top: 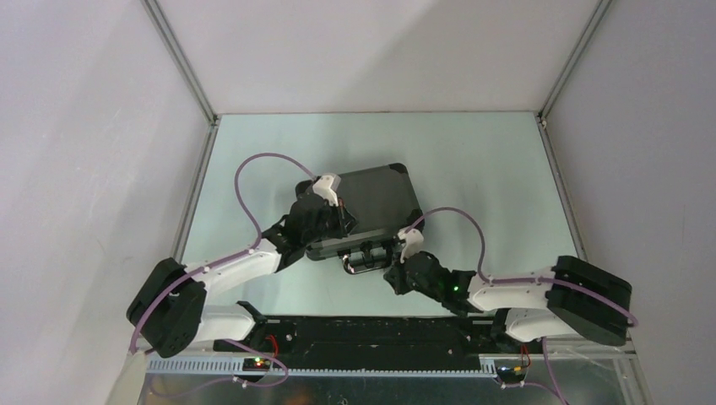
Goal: Pack up texas hold em set
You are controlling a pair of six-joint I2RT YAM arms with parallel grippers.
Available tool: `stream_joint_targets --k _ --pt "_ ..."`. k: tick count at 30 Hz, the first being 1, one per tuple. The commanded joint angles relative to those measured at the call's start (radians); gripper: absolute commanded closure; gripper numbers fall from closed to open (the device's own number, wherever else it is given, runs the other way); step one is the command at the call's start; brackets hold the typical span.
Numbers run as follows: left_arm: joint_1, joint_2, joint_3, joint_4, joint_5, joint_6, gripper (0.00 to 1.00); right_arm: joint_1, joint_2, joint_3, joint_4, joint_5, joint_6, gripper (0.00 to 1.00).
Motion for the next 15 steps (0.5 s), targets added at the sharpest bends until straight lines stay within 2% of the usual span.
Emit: stream_joint_targets --k 1,7,9,15 --pt "0.013 0.068 -0.042 -0.191 -0.022 0.051 1.00 0.048 0.115 -0.020 0.192 0.020 0.048 1.00" --pt "0.013 0.089 -0.052 -0.164 -0.003 0.046 1.00 0.095 0.341 -0.033 0.498 0.109 0.044 1.00" --pt "0.013 0.087 -0.052 -0.160 0.001 0.045 1.00 0.108 0.391 -0.032 0.550 0.149 0.062 1.00" --pt "0.013 0.064 -0.066 -0.161 -0.013 0.041 1.00 0.162 0.413 -0.003 0.478 0.325 0.083 1.00"
